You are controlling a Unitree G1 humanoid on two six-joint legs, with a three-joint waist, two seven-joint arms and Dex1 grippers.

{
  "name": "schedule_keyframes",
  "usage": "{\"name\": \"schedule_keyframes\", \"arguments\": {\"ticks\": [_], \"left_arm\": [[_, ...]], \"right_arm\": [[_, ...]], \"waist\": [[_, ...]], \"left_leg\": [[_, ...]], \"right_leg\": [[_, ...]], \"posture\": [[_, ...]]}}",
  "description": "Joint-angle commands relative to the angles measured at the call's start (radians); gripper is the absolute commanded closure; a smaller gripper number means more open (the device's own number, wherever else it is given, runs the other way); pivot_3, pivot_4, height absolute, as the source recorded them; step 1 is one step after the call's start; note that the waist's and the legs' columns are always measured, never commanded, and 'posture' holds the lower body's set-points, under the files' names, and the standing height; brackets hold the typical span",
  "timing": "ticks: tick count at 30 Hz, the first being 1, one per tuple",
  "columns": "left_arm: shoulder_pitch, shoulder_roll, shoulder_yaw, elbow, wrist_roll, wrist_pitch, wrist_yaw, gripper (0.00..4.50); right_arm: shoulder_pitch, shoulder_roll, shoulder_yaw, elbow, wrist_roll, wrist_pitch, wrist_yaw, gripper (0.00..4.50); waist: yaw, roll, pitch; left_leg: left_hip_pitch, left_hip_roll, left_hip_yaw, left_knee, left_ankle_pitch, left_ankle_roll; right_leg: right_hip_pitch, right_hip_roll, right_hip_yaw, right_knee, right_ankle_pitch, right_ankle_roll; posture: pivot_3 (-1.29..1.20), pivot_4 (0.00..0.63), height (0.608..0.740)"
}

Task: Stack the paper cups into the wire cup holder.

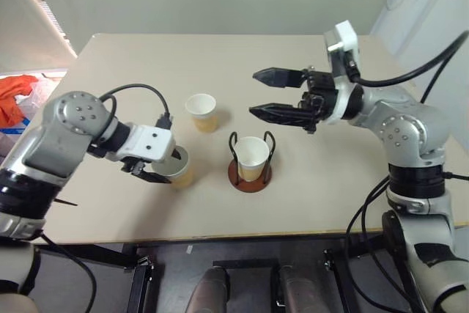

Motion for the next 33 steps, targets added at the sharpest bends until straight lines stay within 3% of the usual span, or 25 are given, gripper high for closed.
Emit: {"name": "schedule_keyframes", "arguments": {"ticks": [1,7,8,11,17,24,29,33], "left_arm": [[-0.03,-0.023,-0.007,0.008,0.02,-0.03,-0.038,1.45],[-0.033,-0.044,-0.045,0.053,0.069,-0.1,-0.041,1.45],[-0.039,-0.049,-0.048,0.069,0.08,-0.113,-0.037,1.63],[-0.053,-0.064,-0.055,0.099,0.081,-0.143,-0.042,2.36],[-0.084,-0.089,-0.067,0.15,0.078,-0.171,-0.043,4.41],[-0.169,-0.064,-0.098,0.179,-0.02,-0.198,-0.043,4.46],[-0.423,0.001,-0.161,0.175,-0.374,-0.16,-0.043,4.46],[-0.627,-0.025,-0.264,0.238,-0.588,-0.173,-0.043,4.46]], "right_arm": [[0.022,-0.022,-0.03,-0.08,0.051,0.021,-0.022,0.03],[0.082,-0.073,-0.032,-0.197,0.086,0.034,-0.044,0.03],[0.09,-0.079,-0.036,-0.21,0.093,0.033,-0.05,0.01],[0.106,-0.093,-0.051,-0.233,0.109,0.032,-0.075,0.0],[0.125,-0.113,-0.076,-0.261,0.141,0.03,-0.115,0.0],[0.17,-0.155,-0.123,-0.297,0.189,0.024,-0.135,0.0],[0.375,-0.277,-0.288,-0.397,0.236,0.023,-0.12,0.0],[0.619,-0.439,-0.54,-0.464,0.254,0.051,-0.063,0.0]], "waist": [[0.0,0.0,0.0],[0.0,0.0,0.0],[0.0,0.0,0.0],[0.0,0.0,0.0],[0.002,0.0,0.0],[0.006,-0.001,0.0],[0.019,-0.003,0.0],[0.039,-0.001,-0.001]], "left_leg": [[0.0,0.0,0.0,0.0,0.0,0.0],[0.0,0.0,0.0,0.003,0.0,0.001],[0.0,0.0,0.0,0.004,0.001,0.001],[0.0,0.0,0.0,0.005,0.001,0.001],[0.0,0.0,0.0,0.008,0.002,0.002],[-0.001,0.0,0.0,0.009,0.002,0.003],[-0.007,0.0,-0.001,0.012,0.0,0.004],[-0.014,-0.004,-0.004,0.014,-0.003,0.007]], "right_leg": [[0.0,0.0,0.0,0.0,0.0,0.0],[0.002,0.0,0.0,0.0,0.002,0.003],[0.002,0.0,0.0,0.0,0.002,0.004],[0.002,0.0,0.0,0.0,0.003,0.005],[0.004,0.0,0.0,-0.001,0.003,0.005],[0.004,0.0,0.0,-0.001,0.004,0.006],[0.002,0.001,-0.001,-0.003,0.004,0.008],[0.003,-0.001,0.0,-0.009,0.002,0.013]], "posture": [[0.0,0.15,0.74],[0.0,0.15,0.74],[0.0,0.15,0.74],[0.0,0.15,0.74],[0.0,0.15,0.74],[0.0,0.15,0.74],[0.0,0.15,0.74],[0.0,0.15,0.74]]}}
